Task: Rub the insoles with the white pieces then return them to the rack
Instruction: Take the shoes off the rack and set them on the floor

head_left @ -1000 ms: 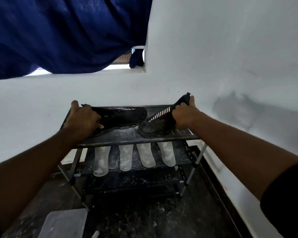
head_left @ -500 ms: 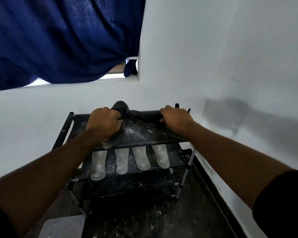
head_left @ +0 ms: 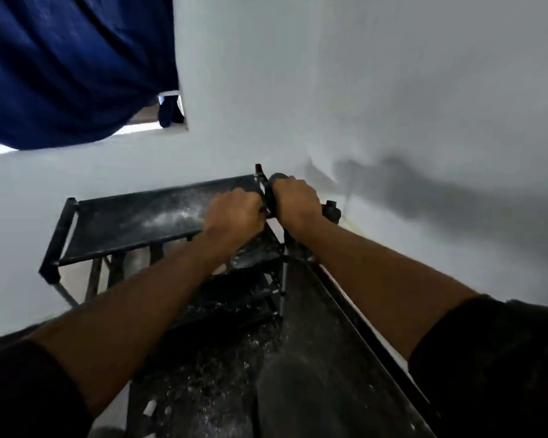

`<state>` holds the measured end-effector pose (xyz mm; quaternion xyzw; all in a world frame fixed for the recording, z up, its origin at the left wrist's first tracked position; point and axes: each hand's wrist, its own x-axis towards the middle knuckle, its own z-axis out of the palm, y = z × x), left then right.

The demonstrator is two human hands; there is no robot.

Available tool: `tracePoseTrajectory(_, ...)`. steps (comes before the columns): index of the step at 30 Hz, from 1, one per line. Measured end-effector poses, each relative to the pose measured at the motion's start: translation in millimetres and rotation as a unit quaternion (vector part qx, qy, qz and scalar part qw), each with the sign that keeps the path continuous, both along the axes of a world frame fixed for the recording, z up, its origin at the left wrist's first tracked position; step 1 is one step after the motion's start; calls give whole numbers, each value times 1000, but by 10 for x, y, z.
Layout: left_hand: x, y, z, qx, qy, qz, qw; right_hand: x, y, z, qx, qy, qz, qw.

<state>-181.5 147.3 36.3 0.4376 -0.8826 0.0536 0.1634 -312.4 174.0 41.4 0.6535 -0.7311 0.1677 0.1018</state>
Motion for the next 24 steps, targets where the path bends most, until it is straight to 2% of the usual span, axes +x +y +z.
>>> tracePoseTrajectory(4, -450, 403, -94, 6, -15, -43, 999, -321, 394, -107, 14, 3, -63, 998)
tracePoseTrajectory(10, -955, 680, -487, 24, -48, -94, 994, -691, 809, -450, 39, -28, -103, 993)
tracePoseTrajectory(24, -1210, 552, -2322, 102, -165, -146, 970, -1031, 822, -2239, 157, -136, -152, 966)
